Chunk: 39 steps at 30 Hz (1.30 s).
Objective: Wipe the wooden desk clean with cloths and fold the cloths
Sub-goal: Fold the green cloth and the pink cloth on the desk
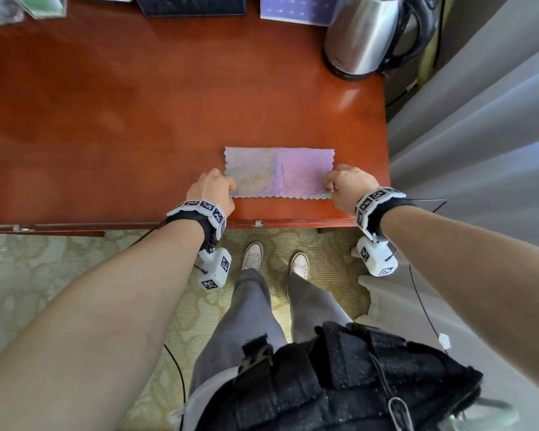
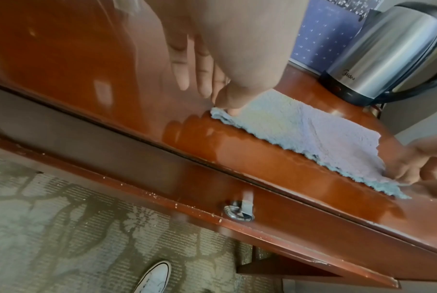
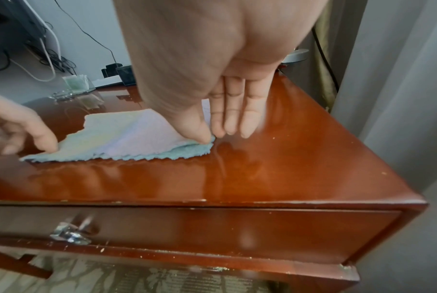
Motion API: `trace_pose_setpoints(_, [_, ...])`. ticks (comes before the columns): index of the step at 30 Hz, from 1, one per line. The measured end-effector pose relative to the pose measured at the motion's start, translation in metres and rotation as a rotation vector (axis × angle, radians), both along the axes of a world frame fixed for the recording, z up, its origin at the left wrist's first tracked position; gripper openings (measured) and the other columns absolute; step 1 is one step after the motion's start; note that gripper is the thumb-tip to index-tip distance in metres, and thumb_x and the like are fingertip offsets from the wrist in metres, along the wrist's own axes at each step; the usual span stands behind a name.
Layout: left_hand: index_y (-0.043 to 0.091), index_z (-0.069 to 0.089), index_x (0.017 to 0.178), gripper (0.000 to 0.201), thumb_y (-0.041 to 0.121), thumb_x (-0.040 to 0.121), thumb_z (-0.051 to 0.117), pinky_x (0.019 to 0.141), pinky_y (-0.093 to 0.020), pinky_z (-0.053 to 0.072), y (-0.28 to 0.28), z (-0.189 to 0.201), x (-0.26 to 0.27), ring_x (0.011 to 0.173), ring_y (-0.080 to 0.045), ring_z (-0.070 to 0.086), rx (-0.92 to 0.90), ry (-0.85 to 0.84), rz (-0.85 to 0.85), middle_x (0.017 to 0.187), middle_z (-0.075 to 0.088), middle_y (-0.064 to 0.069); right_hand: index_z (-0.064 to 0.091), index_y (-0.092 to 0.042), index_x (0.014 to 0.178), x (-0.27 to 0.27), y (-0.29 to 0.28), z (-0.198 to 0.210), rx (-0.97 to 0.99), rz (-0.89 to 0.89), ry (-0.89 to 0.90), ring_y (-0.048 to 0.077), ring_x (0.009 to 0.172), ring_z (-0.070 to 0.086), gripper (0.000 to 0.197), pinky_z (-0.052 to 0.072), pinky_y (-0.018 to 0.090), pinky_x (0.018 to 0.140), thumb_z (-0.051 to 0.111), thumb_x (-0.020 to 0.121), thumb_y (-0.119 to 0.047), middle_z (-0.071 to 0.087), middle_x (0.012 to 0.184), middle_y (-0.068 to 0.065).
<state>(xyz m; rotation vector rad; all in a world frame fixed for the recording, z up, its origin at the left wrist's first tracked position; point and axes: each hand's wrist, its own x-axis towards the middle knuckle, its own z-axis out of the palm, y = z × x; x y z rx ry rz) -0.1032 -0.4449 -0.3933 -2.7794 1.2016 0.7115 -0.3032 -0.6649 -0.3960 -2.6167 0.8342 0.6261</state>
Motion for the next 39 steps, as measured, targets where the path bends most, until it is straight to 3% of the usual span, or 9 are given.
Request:
trace_pose_setpoints(8, [0.025,0.07,0.101,0.018,0.017,0.092,0.057,0.069,-0.032,0.045,-0.003,0.006,0.01,0.084,-0.023,0.058,-0.055,0.065,0.176,0.111,0.057,-0.004,0.066,-0.02,0.103,0.03,-0.001,0.013,-0.02,0.04,0.054,0.029,0.09,0.062,0.022,0.053,0.035,0.07,0.053,0.085,-0.02,0.06,0.107,0.005])
trace_pose_setpoints(14, [0.024,0.062,0.11,0.019,0.026,0.091,0.062,0.075,-0.031,0.046,-0.001,0.0,0.024,0.1,-0.024,0.062,-0.139,0.124,0.359,0.113,0.065,-0.003,0.063,-0.017,0.108,0.102,0.005,0.03,-0.074,0.217,-0.002,0.032,0.097,0.06,0.023,0.046,0.034,0.068,0.048,0.091,-0.015,0.056,0.113,0.008])
trace_pose_setpoints(19, [0.022,0.063,0.111,0.022,0.026,0.09,0.066,0.076,-0.027,0.047,-0.001,-0.003,0.033,0.098,-0.018,0.064,-0.194,0.225,0.415,0.107,0.069,0.003,0.062,-0.017,0.116,0.168,0.028,0.034,-0.027,0.339,-0.016,0.033,0.117,0.056,0.031,0.052,0.041,0.091,0.048,0.09,-0.007,0.051,0.137,0.012])
trace_pose_setpoints(22, [0.018,0.063,0.116,0.03,0.024,0.088,0.07,0.071,-0.018,0.039,-0.001,-0.005,0.033,0.09,-0.011,0.06,-0.251,0.299,0.476,0.106,0.068,0.004,0.062,-0.017,0.118,0.198,0.043,0.028,0.05,0.351,-0.029,0.03,0.118,0.055,0.03,0.049,0.04,0.096,0.052,0.09,-0.009,0.053,0.132,0.01])
trace_pose_setpoints(24, [0.017,0.061,0.118,0.033,0.023,0.088,0.071,0.067,-0.012,0.035,-0.001,-0.008,0.036,0.086,-0.009,0.055,-0.268,0.332,0.498,0.103,0.067,0.004,0.06,-0.016,0.119,0.213,0.052,0.021,0.092,0.37,-0.017,0.029,0.112,0.057,0.031,0.05,0.038,0.092,0.053,0.09,-0.01,0.055,0.123,0.009])
trace_pose_setpoints(29, [0.022,0.058,0.119,0.037,0.024,0.085,0.073,0.072,-0.019,0.039,-0.009,-0.011,0.048,0.088,-0.012,0.062,-0.269,0.394,0.52,0.093,0.067,0.008,0.054,-0.012,0.121,0.23,0.065,0.007,0.079,0.404,0.045,0.032,0.099,0.058,0.03,0.052,0.04,0.083,0.049,0.091,-0.012,0.056,0.113,0.012])
trace_pose_setpoints(32, [0.024,0.056,0.122,0.042,0.022,0.084,0.074,0.064,-0.011,0.036,-0.015,-0.009,0.054,0.082,-0.01,0.06,-0.285,0.425,0.492,0.092,0.065,0.008,0.061,-0.013,0.114,0.232,0.061,0.005,0.082,0.381,0.063,0.029,0.092,0.061,0.025,0.056,0.041,0.08,0.052,0.091,-0.009,0.062,0.107,0.011])
trace_pose_setpoints(36, [0.029,0.063,0.115,0.03,0.027,0.086,0.07,0.072,-0.023,0.047,-0.024,-0.003,0.058,0.09,-0.019,0.065,-0.213,0.396,0.414,0.096,0.069,0.004,0.066,-0.023,0.099,0.228,0.05,0.007,0.135,0.311,0.055,0.025,0.086,0.06,0.021,0.05,0.032,0.067,0.054,0.088,-0.008,0.058,0.099,0.006])
trace_pose_setpoints(39, [0.02,0.068,0.097,0.013,0.028,0.087,0.067,0.072,-0.027,0.048,-0.029,-0.001,0.058,0.088,-0.025,0.063,-0.13,0.367,0.308,0.096,0.07,-0.003,0.062,-0.028,0.085,0.225,0.042,0.013,0.187,0.261,0.041,0.024,0.085,0.062,0.024,0.053,0.032,0.067,0.051,0.081,-0.007,0.063,0.096,0.004])
